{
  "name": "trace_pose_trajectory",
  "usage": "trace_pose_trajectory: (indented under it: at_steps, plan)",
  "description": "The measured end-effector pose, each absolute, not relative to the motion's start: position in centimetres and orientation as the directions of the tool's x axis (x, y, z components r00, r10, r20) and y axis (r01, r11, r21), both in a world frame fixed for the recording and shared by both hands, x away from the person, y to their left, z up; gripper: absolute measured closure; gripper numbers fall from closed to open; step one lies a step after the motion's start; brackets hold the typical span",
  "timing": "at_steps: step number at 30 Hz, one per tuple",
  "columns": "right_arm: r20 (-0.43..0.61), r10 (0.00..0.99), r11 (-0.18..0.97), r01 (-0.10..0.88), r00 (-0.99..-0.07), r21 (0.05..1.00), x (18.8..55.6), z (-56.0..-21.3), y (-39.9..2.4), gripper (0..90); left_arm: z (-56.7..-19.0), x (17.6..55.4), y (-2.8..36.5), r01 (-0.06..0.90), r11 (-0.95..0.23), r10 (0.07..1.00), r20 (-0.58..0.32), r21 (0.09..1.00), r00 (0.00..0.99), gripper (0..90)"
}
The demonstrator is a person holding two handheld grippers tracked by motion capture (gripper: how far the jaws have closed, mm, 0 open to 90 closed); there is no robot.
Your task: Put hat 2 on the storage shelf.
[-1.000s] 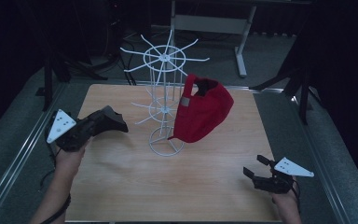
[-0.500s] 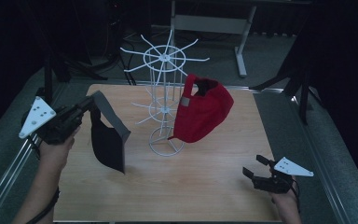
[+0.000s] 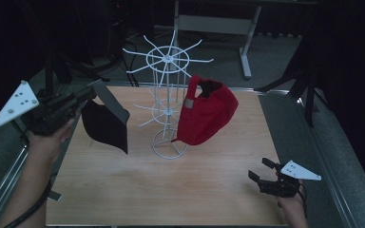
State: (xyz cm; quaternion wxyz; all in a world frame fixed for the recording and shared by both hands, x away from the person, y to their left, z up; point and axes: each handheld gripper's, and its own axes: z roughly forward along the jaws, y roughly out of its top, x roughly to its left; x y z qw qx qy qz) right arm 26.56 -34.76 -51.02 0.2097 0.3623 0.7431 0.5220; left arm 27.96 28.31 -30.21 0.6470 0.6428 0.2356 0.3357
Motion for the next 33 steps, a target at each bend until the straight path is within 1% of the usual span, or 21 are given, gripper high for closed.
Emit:
trace_pose_trajectory:
  at_steps: [4, 10, 15, 22, 33]
  plan:
    - [0.067, 0.757, 0.195, 0.323, -0.650, 0.926, 26.6, -51.1, -34.7, 18.3, -29.1, 28.2, 27.5, -0.133, -0.055, 0.716, 0.132, 0.990, 0.686, 88.2]
    - [0.065, 0.755, 0.198, 0.322, -0.652, 0.926, 26.6, -51.1, -34.6, 18.3, -28.0, 27.9, 25.9, -0.175, -0.048, 0.669, 0.161, 0.983, 0.725, 88.2]
    - [0.069, 0.757, 0.194, 0.324, -0.650, 0.926, 26.5, -51.1, -34.7, 18.3, -27.0, 27.8, 25.3, -0.194, -0.039, 0.661, 0.171, 0.980, 0.730, 88.1]
    - [0.066, 0.757, 0.195, 0.322, -0.650, 0.926, 26.5, -51.1, -34.7, 18.3, -25.9, 28.9, 24.5, -0.187, -0.025, 0.658, 0.157, 0.982, 0.737, 88.1]
    - [0.069, 0.763, 0.189, 0.324, -0.643, 0.927, 26.4, -51.1, -35.1, 18.3, -25.7, 30.2, 22.1, -0.153, -0.069, 0.643, 0.161, 0.986, 0.749, 88.0]
